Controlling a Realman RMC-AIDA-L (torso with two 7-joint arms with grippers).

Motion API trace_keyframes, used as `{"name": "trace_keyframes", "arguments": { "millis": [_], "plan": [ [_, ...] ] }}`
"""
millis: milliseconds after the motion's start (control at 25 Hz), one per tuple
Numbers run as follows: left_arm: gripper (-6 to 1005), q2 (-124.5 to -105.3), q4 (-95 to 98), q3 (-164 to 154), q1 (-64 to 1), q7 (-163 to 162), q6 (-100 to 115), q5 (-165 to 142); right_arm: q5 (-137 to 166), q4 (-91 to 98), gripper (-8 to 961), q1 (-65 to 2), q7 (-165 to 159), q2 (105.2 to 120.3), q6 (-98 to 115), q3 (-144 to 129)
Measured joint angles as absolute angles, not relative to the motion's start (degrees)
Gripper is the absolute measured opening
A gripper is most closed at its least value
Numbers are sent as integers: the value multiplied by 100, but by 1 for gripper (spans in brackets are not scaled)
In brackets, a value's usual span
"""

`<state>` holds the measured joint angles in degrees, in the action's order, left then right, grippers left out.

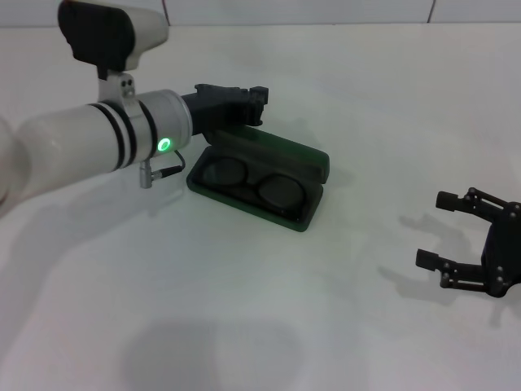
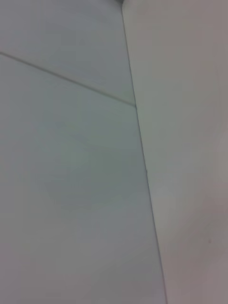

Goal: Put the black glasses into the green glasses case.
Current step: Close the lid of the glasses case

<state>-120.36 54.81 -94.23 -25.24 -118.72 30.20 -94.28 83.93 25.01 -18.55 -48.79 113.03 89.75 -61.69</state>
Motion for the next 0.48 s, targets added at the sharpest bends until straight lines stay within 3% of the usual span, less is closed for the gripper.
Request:
{"name": "trace_keyframes", "arguments": {
  "millis": [480],
  "plan": [
    [9,-12034,5268,-10110,-2764,-12014,2212,-9343,8428,2464,882,-1923,-4881,11303,8954,-6170]
  ]
}}
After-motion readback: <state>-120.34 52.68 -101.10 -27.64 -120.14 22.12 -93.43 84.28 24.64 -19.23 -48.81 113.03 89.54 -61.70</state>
